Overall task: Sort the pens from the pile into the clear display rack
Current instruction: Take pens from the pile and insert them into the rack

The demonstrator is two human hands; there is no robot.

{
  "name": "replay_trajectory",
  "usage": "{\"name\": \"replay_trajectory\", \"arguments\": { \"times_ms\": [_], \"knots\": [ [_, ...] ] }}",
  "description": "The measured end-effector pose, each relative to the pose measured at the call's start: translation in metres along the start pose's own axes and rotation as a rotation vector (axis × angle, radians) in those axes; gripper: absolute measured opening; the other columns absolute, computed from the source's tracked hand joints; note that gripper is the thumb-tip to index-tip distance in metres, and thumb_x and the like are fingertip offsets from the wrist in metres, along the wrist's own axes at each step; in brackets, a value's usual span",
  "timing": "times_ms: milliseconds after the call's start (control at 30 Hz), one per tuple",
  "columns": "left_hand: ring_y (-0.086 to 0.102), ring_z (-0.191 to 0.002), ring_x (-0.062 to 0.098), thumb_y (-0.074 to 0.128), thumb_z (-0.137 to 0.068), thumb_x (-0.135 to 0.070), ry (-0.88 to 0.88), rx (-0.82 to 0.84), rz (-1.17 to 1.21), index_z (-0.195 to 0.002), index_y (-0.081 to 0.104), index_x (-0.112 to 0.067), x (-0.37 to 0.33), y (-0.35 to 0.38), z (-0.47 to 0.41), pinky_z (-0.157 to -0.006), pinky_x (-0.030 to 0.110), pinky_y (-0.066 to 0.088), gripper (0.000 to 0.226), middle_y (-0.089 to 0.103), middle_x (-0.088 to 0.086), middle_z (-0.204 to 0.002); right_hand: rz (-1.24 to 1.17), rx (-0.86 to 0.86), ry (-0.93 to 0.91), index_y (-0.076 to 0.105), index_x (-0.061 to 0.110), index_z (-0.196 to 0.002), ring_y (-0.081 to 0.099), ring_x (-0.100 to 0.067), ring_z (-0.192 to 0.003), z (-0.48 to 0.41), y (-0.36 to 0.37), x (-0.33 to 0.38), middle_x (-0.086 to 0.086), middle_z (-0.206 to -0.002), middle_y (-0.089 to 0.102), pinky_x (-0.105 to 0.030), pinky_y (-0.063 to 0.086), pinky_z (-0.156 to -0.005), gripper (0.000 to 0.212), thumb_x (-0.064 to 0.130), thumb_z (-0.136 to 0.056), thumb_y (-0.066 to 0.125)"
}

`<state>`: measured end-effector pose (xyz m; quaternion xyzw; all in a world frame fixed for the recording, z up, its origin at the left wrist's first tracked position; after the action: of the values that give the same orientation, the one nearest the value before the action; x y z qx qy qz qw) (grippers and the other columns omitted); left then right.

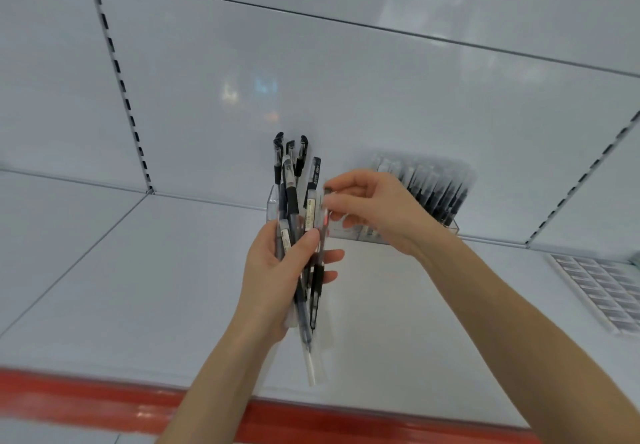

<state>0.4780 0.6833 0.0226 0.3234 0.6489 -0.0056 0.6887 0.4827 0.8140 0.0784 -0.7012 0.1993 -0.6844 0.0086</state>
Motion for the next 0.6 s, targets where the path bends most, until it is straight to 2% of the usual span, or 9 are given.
{"name": "replay_trajectory", "arguments": {
  "times_ms": [133,300,367,433,500,533,600],
  "knots": [
    [0.071,-0.066,0.019,0.057,-0.087,-0.007,-0.007,-0.025,-0.002,-0.094,0.057,-0.010,0.002,-0.012,0.003,-0.049,0.025,0.054,0.008,0.070,0.004,-0.081,-0.357,-0.208,0.008,0.060,0.007,-0.088,0.062,-0.009,-0.052,-0.010,-0.031,-0.004,-0.003,-0.064,0.068,-0.017,0.054,-0.055,0.009,0.002,-0.082,0.063],
    [0.068,-0.059,0.013,0.060,-0.084,-0.003,0.011,-0.076,-0.024,-0.093,0.058,-0.009,-0.002,-0.023,0.002,-0.046,0.022,0.052,0.011,0.069,-0.002,-0.072,-0.293,-0.279,-0.013,0.058,0.010,-0.091,0.065,-0.010,-0.060,-0.015,-0.034,-0.018,-0.002,-0.071,0.068,-0.018,0.053,-0.057,0.011,0.004,-0.083,0.063],
    [0.066,-0.056,0.011,0.061,-0.083,-0.003,0.019,-0.102,-0.027,-0.092,0.058,-0.009,-0.004,-0.028,0.001,-0.044,0.021,0.050,0.011,0.068,-0.002,-0.069,0.010,-0.355,-0.147,0.058,0.016,-0.097,0.063,-0.005,-0.074,-0.009,-0.038,-0.009,0.004,-0.086,0.064,-0.012,0.050,-0.066,0.015,0.008,-0.085,0.063],
    [0.065,-0.055,0.011,0.062,-0.083,-0.004,0.022,-0.136,-0.012,-0.092,0.057,-0.009,-0.005,-0.035,0.000,-0.042,0.020,0.049,0.012,0.066,0.001,-0.070,0.390,-0.391,-0.411,0.061,0.018,-0.101,0.056,-0.002,-0.085,0.005,-0.028,0.013,0.004,-0.098,0.060,-0.008,0.044,-0.075,0.017,0.011,-0.085,0.062],
    [0.064,-0.055,0.010,0.062,-0.083,-0.005,0.023,-0.160,-0.004,-0.094,0.057,-0.009,-0.006,-0.040,0.000,-0.042,0.019,0.048,0.012,0.065,0.003,-0.071,0.678,-0.289,-0.653,0.066,0.014,-0.103,0.053,-0.007,-0.097,0.017,0.002,0.023,-0.004,-0.107,0.061,-0.012,0.040,-0.086,0.019,0.017,-0.085,0.061],
    [0.064,-0.055,0.010,0.062,-0.084,-0.005,0.021,-0.166,-0.001,-0.094,0.058,-0.009,-0.006,-0.041,-0.001,-0.041,0.019,0.048,0.012,0.066,0.003,-0.071,0.799,-0.226,-0.739,0.067,0.013,-0.103,0.052,-0.009,-0.099,0.021,0.017,0.021,-0.007,-0.108,0.062,-0.017,0.040,-0.087,0.023,0.022,-0.084,0.060],
    [0.064,-0.054,0.010,0.062,-0.084,-0.006,0.012,-0.170,0.001,-0.094,0.057,-0.009,-0.005,-0.041,-0.002,-0.041,0.019,0.047,0.011,0.068,0.003,-0.072,0.937,-0.176,-0.867,0.067,0.012,-0.102,0.050,-0.013,-0.093,0.025,0.037,0.015,-0.008,-0.101,0.064,-0.023,0.046,-0.077,0.026,0.026,-0.082,0.058]
  ]
}}
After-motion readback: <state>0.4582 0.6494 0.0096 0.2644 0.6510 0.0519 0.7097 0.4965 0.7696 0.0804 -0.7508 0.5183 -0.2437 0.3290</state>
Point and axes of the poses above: each hand's wrist, its own z-axis away from the middle knuckle, its own y-axis out of the palm, x = y × z, the point moved 9 cm from there along -z, towards the middle knuckle
